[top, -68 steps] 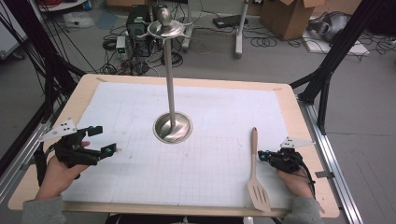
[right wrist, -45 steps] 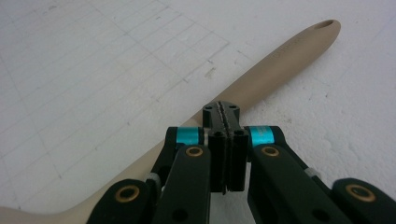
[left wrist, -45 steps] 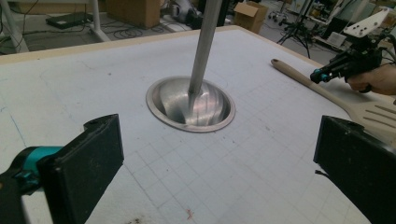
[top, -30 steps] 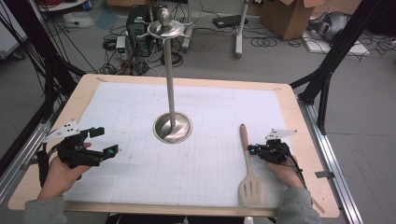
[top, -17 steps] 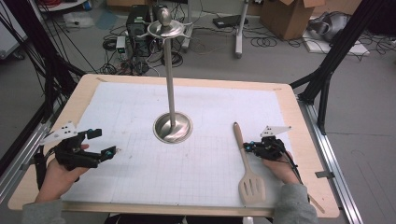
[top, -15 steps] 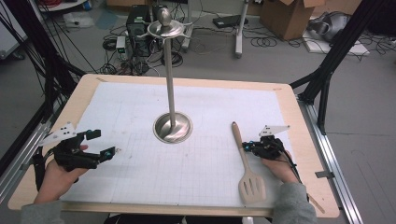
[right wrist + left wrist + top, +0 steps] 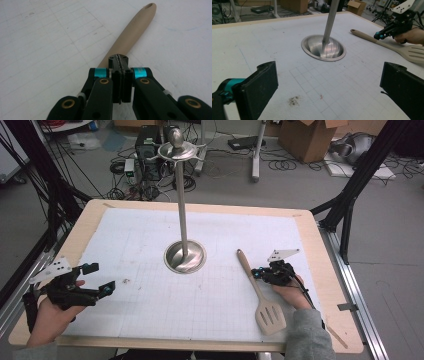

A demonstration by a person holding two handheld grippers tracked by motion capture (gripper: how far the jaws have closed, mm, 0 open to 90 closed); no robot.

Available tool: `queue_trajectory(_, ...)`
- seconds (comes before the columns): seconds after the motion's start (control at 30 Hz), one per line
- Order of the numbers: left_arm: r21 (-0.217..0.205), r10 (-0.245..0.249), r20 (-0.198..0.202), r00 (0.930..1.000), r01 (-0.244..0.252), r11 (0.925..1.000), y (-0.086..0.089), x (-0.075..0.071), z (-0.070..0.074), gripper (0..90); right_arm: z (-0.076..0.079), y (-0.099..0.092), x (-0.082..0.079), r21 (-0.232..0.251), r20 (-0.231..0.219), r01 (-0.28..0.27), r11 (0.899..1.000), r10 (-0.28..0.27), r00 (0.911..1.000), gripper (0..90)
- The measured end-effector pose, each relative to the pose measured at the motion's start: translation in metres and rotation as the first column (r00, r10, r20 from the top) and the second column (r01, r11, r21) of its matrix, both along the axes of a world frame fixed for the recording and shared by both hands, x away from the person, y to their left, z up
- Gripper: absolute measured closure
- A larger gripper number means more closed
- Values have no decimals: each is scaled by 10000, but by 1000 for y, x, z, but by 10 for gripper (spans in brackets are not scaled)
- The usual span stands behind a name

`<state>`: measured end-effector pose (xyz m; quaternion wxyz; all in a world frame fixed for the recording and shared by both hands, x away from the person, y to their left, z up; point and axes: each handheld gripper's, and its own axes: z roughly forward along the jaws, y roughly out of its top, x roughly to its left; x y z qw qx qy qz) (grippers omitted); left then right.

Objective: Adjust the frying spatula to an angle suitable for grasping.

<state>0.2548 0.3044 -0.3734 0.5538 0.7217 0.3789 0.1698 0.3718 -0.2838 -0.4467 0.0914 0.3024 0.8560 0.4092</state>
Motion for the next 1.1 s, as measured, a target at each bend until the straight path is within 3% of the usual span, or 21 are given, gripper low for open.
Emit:
queue_trajectory(0.7,-10,466,32,9989,-466,9989,12,-14,0,20,1,32,11,-304,100,-995,9946,998,9950,900)
queue_trajectory(1.1,-68,449,56,9990,-449,9990,13,-13,0,20,7,27,10,-170,224,-841,9963,844,9962,900)
